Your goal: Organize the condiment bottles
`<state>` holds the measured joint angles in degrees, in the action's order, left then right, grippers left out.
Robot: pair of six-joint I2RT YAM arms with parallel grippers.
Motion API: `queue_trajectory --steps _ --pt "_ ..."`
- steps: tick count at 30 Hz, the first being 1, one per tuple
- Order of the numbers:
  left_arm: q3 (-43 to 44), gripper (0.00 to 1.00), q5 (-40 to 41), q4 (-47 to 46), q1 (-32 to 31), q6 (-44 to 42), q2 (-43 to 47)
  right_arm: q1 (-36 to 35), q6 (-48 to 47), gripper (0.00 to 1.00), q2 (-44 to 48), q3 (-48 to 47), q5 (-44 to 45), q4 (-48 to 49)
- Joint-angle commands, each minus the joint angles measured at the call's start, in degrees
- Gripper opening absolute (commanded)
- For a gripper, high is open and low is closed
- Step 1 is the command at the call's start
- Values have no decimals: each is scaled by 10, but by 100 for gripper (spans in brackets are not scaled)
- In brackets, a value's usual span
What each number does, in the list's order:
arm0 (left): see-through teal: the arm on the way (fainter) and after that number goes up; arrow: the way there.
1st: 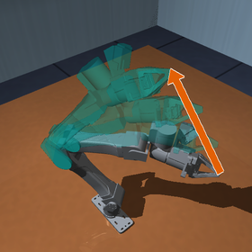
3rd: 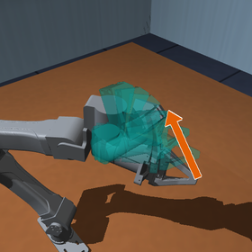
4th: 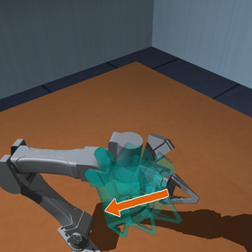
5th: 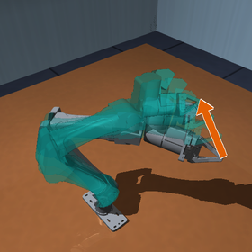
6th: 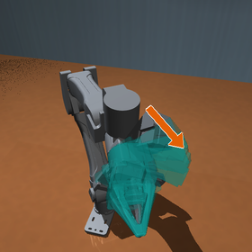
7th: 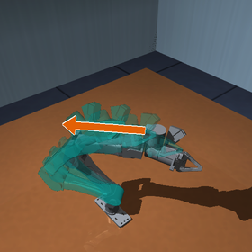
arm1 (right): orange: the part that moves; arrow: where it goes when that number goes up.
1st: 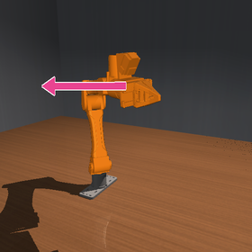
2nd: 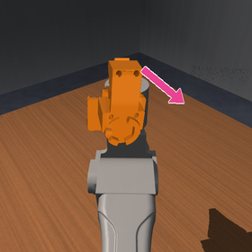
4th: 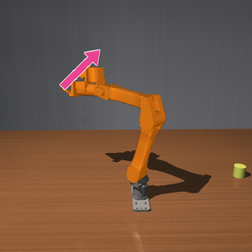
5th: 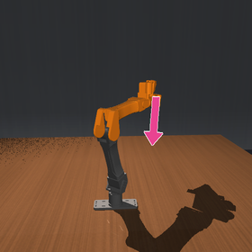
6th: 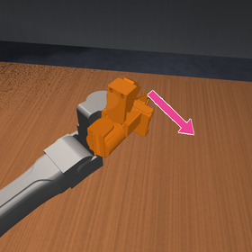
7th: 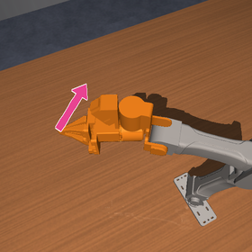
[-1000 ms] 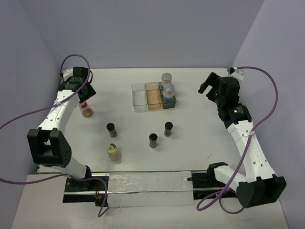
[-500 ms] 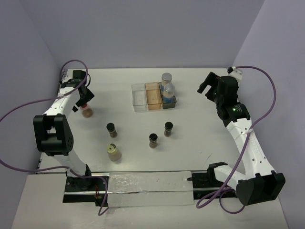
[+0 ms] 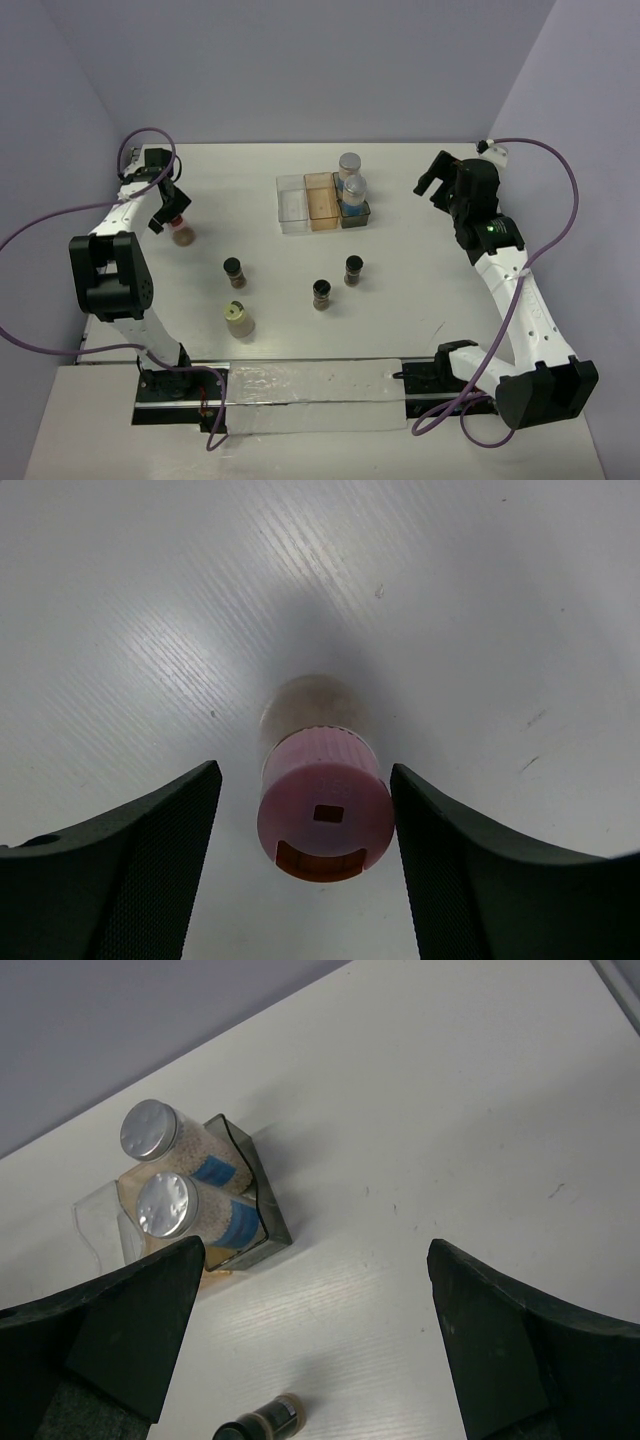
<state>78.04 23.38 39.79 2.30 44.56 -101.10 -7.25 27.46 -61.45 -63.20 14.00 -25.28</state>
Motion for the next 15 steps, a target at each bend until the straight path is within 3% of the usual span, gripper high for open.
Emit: queue_trajectory --steps 1,4,15 --pt "4 73 -15 -20 3 4 -6 -3 0 100 -5 -7 -5 23" --pt "1 68 -16 -20 4 4 1 -3 0 100 -2 -10 -2 22" --pt "-9 67 -41 -28 3 -7 9 -3 2 100 0 -10 -4 21"
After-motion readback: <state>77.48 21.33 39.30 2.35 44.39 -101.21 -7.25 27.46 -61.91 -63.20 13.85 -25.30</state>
